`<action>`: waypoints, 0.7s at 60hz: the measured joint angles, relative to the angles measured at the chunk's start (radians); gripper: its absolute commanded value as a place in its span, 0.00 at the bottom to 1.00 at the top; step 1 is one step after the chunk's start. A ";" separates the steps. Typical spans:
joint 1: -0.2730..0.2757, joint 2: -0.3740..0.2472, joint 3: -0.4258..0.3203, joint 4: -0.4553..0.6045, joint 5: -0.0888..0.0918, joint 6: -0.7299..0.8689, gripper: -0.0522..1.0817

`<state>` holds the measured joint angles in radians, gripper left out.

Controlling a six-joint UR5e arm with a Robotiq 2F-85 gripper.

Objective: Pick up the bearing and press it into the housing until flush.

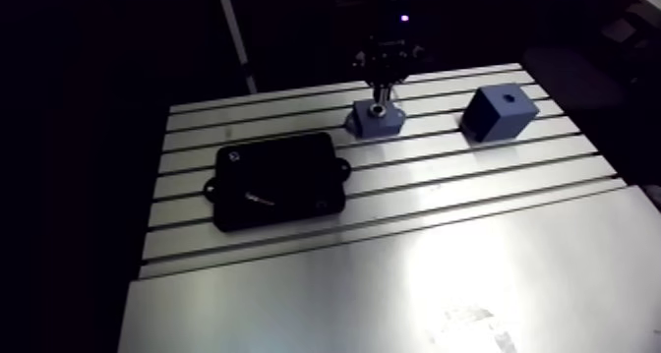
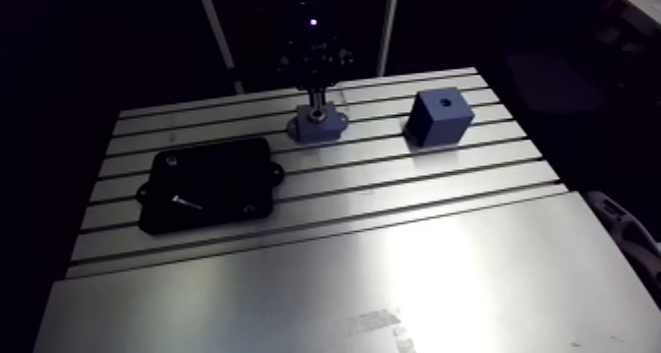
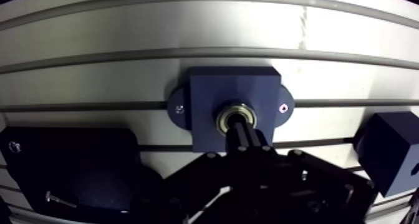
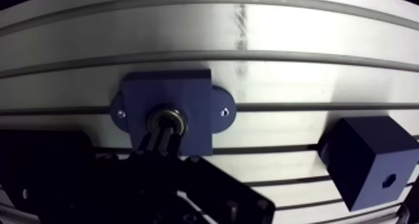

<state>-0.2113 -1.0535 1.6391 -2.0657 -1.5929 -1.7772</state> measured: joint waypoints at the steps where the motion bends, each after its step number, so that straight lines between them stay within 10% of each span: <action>1: 0.000 0.000 0.000 0.000 0.000 -0.001 1.00; 42: 0.003 0.008 0.006 -0.015 0.006 -0.009 1.00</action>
<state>-0.2088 -1.0455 1.6454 -2.0805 -1.5872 -1.7861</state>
